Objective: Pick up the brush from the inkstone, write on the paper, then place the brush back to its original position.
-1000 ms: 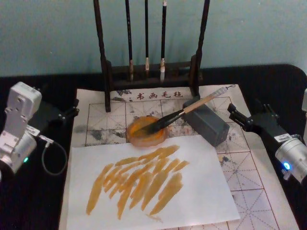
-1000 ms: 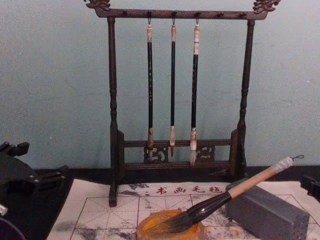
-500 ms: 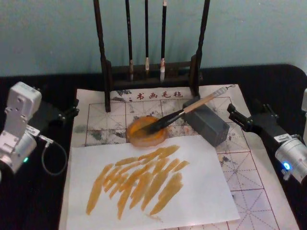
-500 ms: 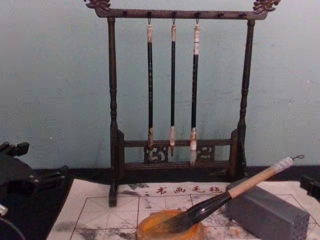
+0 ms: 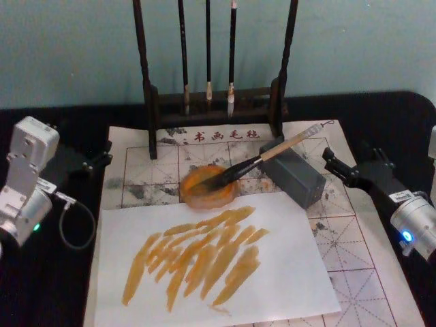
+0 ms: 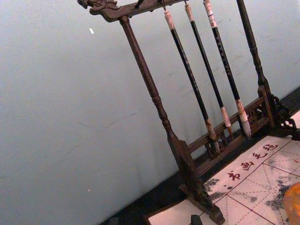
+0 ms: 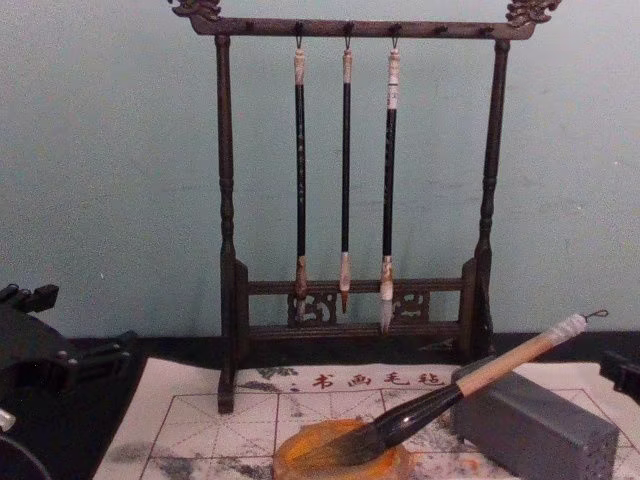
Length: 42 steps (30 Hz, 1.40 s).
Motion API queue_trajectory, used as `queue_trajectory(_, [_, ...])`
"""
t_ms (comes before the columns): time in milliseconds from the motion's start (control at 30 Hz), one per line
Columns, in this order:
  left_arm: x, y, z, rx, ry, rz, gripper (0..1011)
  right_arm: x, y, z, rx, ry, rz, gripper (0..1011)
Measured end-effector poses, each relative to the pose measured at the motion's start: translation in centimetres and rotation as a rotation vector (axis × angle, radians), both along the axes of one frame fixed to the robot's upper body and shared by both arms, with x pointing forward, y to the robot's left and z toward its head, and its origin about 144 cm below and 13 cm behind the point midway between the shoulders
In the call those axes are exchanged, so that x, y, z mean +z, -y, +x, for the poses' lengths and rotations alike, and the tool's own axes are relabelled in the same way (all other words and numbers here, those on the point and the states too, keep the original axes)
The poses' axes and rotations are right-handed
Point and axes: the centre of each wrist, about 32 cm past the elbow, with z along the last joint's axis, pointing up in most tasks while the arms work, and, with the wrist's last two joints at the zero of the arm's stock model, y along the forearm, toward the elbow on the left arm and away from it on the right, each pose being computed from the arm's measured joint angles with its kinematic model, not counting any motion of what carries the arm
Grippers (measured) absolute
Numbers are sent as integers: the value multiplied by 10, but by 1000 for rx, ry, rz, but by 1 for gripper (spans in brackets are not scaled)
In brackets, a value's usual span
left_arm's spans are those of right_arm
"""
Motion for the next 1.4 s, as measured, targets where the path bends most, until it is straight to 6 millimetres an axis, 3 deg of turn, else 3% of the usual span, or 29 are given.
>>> queue_trajectory(1400, [0, 0, 0, 0, 0, 0, 1001, 0, 0, 0, 0, 0, 1, 1002])
